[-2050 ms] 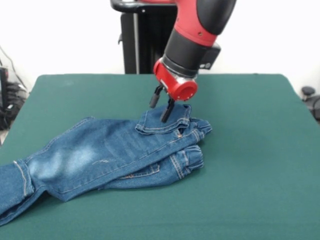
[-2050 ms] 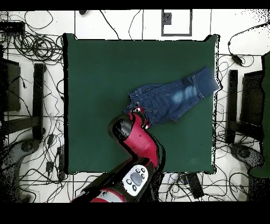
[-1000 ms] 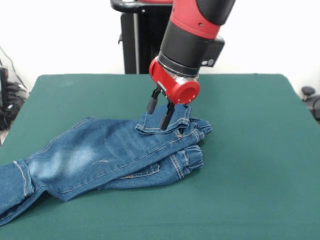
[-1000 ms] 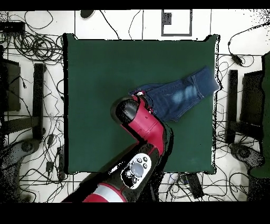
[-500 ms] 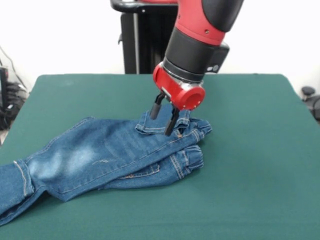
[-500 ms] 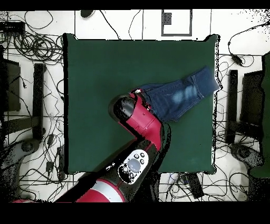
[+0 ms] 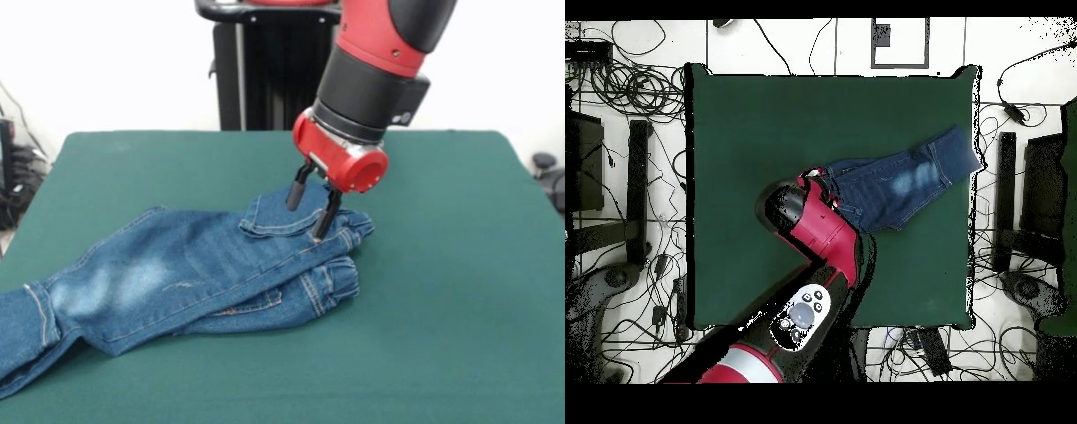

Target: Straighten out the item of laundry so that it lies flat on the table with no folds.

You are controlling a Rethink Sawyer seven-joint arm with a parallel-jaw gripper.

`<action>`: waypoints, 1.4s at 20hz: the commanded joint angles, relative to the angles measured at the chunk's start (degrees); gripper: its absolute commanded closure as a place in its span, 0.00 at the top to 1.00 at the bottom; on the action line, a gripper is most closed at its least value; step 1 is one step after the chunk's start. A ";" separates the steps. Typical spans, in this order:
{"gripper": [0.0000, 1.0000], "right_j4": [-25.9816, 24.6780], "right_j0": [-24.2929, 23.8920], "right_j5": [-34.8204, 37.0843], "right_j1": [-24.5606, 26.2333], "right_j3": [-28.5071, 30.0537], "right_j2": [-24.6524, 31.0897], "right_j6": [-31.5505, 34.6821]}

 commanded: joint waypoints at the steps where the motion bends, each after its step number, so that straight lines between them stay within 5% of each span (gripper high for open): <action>1: 1.00 2.24 1.08 3.30 1.73 -1.26 3.96 18.45; 28: 1.00 -1.40 -2.02 -0.27 -0.19 0.31 7.29 14.28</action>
